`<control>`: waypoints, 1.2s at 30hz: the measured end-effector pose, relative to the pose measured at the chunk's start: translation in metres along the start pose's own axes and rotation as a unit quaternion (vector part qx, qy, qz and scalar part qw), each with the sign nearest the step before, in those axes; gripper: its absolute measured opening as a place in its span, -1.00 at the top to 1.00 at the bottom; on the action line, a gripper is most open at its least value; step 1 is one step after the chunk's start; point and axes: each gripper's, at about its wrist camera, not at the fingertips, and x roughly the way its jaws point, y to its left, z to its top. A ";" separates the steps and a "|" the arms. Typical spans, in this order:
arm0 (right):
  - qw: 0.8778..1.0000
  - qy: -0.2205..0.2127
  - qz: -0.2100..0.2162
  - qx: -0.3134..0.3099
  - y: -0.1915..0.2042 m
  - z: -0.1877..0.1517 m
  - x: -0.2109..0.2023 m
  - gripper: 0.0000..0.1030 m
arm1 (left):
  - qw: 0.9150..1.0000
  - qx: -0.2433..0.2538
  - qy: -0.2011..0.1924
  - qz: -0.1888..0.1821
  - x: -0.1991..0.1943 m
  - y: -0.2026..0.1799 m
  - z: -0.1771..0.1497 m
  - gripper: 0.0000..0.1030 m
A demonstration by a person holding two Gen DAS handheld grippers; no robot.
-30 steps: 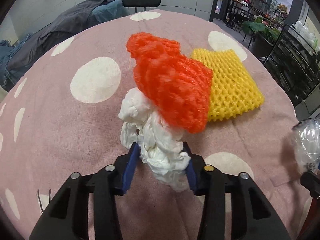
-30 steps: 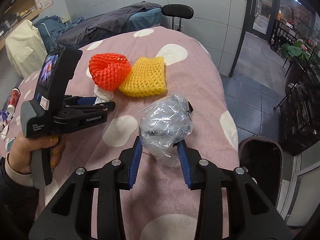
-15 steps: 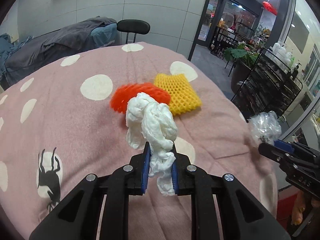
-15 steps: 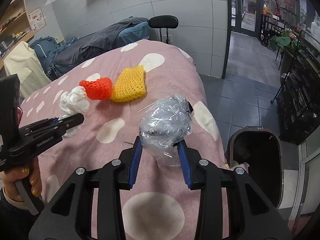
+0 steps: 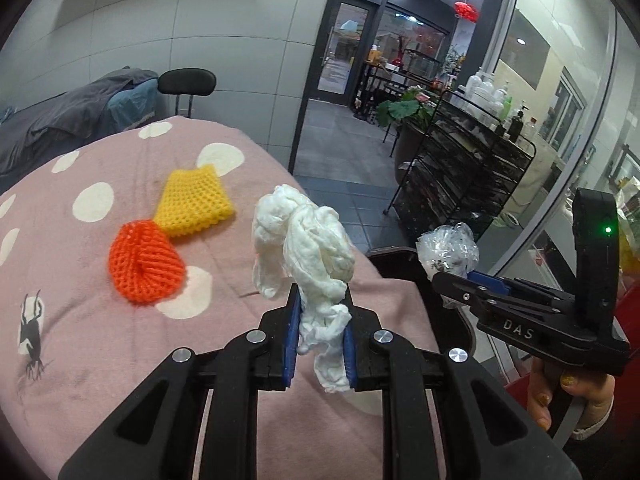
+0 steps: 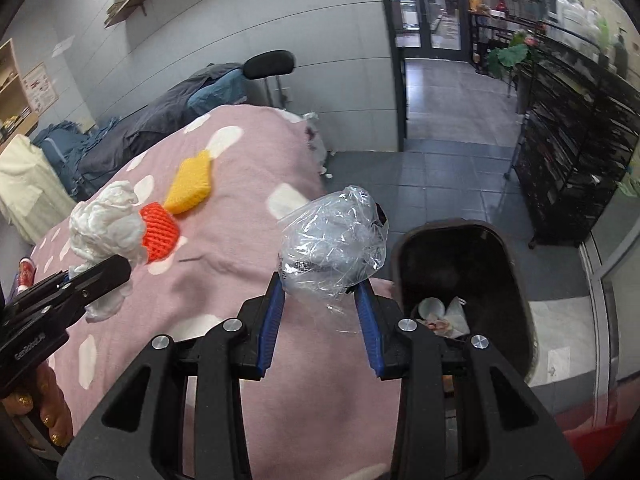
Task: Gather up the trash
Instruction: 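Carry both items to the bin while the right tool releases the clear plastic inside, then open the left tool over the bin to drop the tissue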
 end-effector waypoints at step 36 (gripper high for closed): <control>0.972 0.063 -0.140 0.179 -0.183 -0.082 0.047 -0.27 | 0.978 0.146 0.114 -0.092 0.116 -0.155 -0.029 0.65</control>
